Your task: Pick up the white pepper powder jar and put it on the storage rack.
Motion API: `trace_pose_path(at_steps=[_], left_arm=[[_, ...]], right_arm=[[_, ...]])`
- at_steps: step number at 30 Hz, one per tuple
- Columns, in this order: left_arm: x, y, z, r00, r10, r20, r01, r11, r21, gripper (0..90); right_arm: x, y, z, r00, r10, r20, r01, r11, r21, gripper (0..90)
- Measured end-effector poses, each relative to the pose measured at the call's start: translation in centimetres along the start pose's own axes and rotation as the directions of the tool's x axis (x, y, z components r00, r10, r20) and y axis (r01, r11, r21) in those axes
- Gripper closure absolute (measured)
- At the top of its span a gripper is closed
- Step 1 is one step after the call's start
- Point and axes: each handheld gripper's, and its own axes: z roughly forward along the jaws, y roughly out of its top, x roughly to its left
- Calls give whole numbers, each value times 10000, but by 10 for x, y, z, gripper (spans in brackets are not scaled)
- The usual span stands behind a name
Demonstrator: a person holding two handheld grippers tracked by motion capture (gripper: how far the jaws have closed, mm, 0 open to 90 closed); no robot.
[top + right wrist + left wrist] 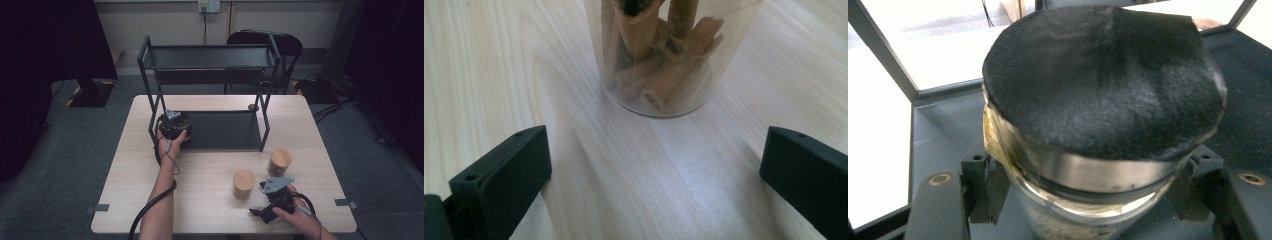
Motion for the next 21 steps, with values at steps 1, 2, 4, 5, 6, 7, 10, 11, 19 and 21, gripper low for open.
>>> trace_pose_path(at_steps=[1, 2, 4, 5, 6, 7, 10, 11, 19, 21], left_arm=[[0, -1, 0, 10000, -28, 1, 28, 10000, -10, 309], [1, -1, 1, 9999, -105, 18, 105, 9999, -57, 309], [2, -4, 2, 9997, -231, 15, 231, 9997, -62, 309], [3, -4, 2, 9999, -173, 6, 173, 9998, -119, 309], [3, -5, 2, 9999, -147, -2, 147, 9998, -144, 309], [4, -5, 2, 9998, -187, -14, 187, 9997, -163, 309], [4, -6, 2, 9999, -77, -117, 74, 9998, -210, 308], [3, -6, 2, 9999, -15, -135, 12, 9998, -204, 308], [2, -8, 2, 9998, -44, -174, 40, 9997, -248, 302], [2, -9, 2, 9997, -178, -153, 174, 9995, -247, 298]], right_arm=[[0, 0, 0, 10000, -1, 1, 1, 10000, -1, 0], [0, 0, 0, 10000, 0, 0, 0, 10000, -1, 0], [0, 0, 0, 10000, 0, 1, 0, 10000, -1, 0], [0, 0, 0, 10000, 0, 2, 0, 10000, -2, 0], [0, 0, 0, 10000, 2, 3, -2, 10000, -1, 0], [0, 0, 0, 10000, 1, 3, -1, 10000, -5, 0], [0, 0, 0, 10000, 2, 5, -2, 10000, -4, 0], [0, 0, 0, 10000, 4, 5, -4, 10000, -5, 0], [0, 0, 0, 10000, 4, 13, -4, 10000, -6, 0], [0, 0, 0, 10000, 6, 12, -6, 10000, -4, 0]])
